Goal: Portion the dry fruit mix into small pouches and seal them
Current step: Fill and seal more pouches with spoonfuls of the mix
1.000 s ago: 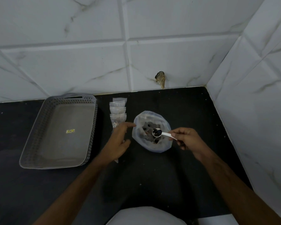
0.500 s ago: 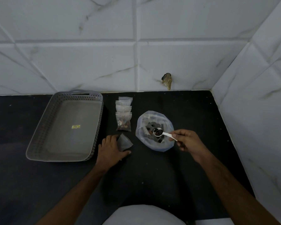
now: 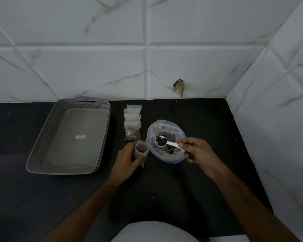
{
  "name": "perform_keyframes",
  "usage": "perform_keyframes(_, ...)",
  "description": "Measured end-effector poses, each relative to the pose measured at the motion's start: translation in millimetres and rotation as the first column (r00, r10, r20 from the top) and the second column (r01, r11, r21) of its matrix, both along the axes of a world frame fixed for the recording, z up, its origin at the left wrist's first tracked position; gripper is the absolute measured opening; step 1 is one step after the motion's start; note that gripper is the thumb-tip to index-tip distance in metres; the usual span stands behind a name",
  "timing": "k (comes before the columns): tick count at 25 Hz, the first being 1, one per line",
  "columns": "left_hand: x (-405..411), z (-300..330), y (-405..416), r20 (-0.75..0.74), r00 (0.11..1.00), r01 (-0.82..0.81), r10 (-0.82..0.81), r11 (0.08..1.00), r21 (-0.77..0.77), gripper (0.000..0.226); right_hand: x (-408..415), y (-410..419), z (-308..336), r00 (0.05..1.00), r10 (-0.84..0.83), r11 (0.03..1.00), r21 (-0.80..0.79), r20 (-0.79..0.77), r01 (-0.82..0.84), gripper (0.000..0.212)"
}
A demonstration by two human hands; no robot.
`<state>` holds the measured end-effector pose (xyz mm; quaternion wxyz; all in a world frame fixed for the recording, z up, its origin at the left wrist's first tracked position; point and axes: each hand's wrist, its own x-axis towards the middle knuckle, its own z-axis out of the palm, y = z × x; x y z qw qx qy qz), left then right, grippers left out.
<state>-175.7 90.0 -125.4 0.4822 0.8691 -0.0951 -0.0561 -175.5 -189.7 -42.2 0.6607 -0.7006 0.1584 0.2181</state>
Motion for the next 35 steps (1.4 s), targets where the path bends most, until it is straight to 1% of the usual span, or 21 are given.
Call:
perform_keyframes(3, 4.2, 18.0, -14.1, 0.048, 0.998, 0.032, -0.028, 0.996, -0.085, 0.039, 0.3, 11.2, 17.2, 0.997, 0.021, 0.999, 0.033, 0.077, -0.023, 0.014)
perform_keyframes(6, 8.0, 26.2, -22.3, 0.071, 0.996, 0.056, -0.047, 0.991, -0.123, 0.039, 3.4, 16.7, 29.9, 0.987, 0.059, 0.998, -0.012, 0.152, -0.058, 0.014)
perform_keyframes(8, 9.3, 30.5, -26.3, 0.074, 0.996, 0.06, -0.05, 0.988, -0.142, 0.039, 4.0, 20.0, 34.6, 0.975, 0.096, 0.992, -0.102, 0.202, -0.077, 0.014)
perform_keyframes(11, 7.5, 33.1, -30.9, 0.092, 0.996, 0.024, -0.009, 0.985, -0.172, 0.038, 1.8, 27.0, 43.2, 0.929, 0.191, 0.941, -0.327, 0.316, -0.082, 0.015)
perform_keyframes(13, 6.5, 32.3, -33.5, 0.084, 0.996, -0.003, 0.02, 0.98, -0.2, 0.039, -2.8, 34.0, 46.2, 0.834, 0.306, 0.873, -0.484, 0.46, -0.054, 0.015)
perform_keyframes(14, 6.4, 32.0, -35.1, 0.076, 0.997, -0.017, 0.034, 0.977, -0.213, 0.04, -4.4, 36.6, 45.1, 0.766, 0.383, 0.822, -0.57, 0.516, -0.026, 0.016)
perform_keyframes(15, 6.7, 31.8, -37.1, 0.065, 0.997, -0.033, 0.049, 0.973, -0.227, 0.04, -4.5, 39.3, 41.5, 0.698, 0.477, 0.753, -0.657, 0.535, -0.011, 0.018)
perform_keyframes(17, 8.0, 33.8, -40.8, 0.029, 0.997, -0.067, 0.077, 0.963, -0.261, 0.042, -5.0, 45.4, 33.7, 0.543, 0.679, 0.589, -0.808, 0.493, -0.004, 0.022)
perform_keyframes(18, 8.9, 34.1, -42.1, 0.011, 0.996, -0.086, 0.093, 0.955, -0.282, 0.043, -4.7, 47.4, 29.0, 0.441, 0.767, 0.507, -0.861, 0.467, 0.03, 0.02)
perform_keyframes(19, 9.8, 34.2, -42.9, 0.001, 0.994, -0.103, 0.108, 0.949, -0.299, 0.043, -4.1, 48.3, 25.6, 0.33, 0.823, 0.458, -0.884, 0.462, 0.095, 0.018)
perform_keyframes(20, 10.8, 34.2, -43.3, 0.001, 0.993, -0.116, 0.122, 0.945, -0.306, 0.043, -4.3, 48.5, 23.1, 0.243, 0.844, 0.454, -0.878, 0.478, 0.153, 0.017)
perform_keyframes(22, 11.3, 34.9, -43.2, 0.014, 0.991, -0.124, 0.134, 0.943, -0.308, 0.045, -4.8, 49.4, 23.6, 0.179, 0.807, 0.515, -0.818, 0.563, 0.254, 0.03)
perform_keyframes(25, 10.1, 36.5, -44.4, 0.021, 0.991, -0.12, 0.134, 0.938, -0.325, 0.044, -4.1, 50.8, 34.2, 0.201, 0.69, 0.628, -0.714, 0.695, 0.309, 0.062)
perform_keyframes(26, 9.8, 37.2, -45.3, 0.013, 0.991, -0.122, 0.134, 0.935, -0.332, 0.043, -4.8, 50.8, 35.5, 0.223, 0.65, 0.662, -0.685, 0.727, 0.304, 0.065)
perform_keyframes(27, 9.7, 37.7, -46.3, 0.007, 0.991, -0.125, 0.135, 0.933, -0.337, 0.042, -5.2, 50.4, 35.3, 0.268, 0.598, 0.699, -0.655, 0.755, 0.287, 0.061)
perform_keyframes(28, 10.1, 37.7, -46.7, 0.007, 0.991, -0.125, 0.135, 0.934, -0.336, 0.04, -4.9, 49.9, 33.7, 0.351, 0.52, 0.748, -0.613, 0.779, 0.252, 0.049)
perform_keyframes(29, 10.9, 37.4, -46.9, 0.011, 0.991, -0.12, 0.131, 0.935, -0.335, 0.038, -4.9, 48.5, 33.5, 0.472, 0.408, 0.812, -0.547, 0.781, 0.203, 0.03)
perform_keyframes(30, 11.7, 37.1, -46.9, 0.014, 0.992, -0.111, 0.122, 0.937, -0.332, 0.039, -4.9, 45.8, 32.5, 0.626, 0.275, 0.882, -0.451, 0.729, 0.139, 0.014)
perform_keyframes(31, 12.3, 37.0, -46.7, 0.015, 0.994, -0.101, 0.112, 0.939, -0.329, 0.042, -5.0, 44.9, 34.0, 0.764, 0.159, 0.931, -0.353, 0.625, 0.095, 0.012)
perform_keyframes(32, 12.7, 37.3, -46.5, 0.014, 0.994, -0.096, 0.107, 0.941, -0.325, 0.046, -4.6, 43.9, 34.1, 0.836, 0.082, 0.958, -0.275, 0.542, 0.084, 0.014)
perform_keyframes(35, 13.6, 37.2, -46.4, 0.015, 0.995, -0.091, 0.101, 0.942, -0.324, 0.053, -0.7, 41.0, 34.7, 0.885, -0.02, 0.982, -0.158, 0.466, 0.105, 0.014)
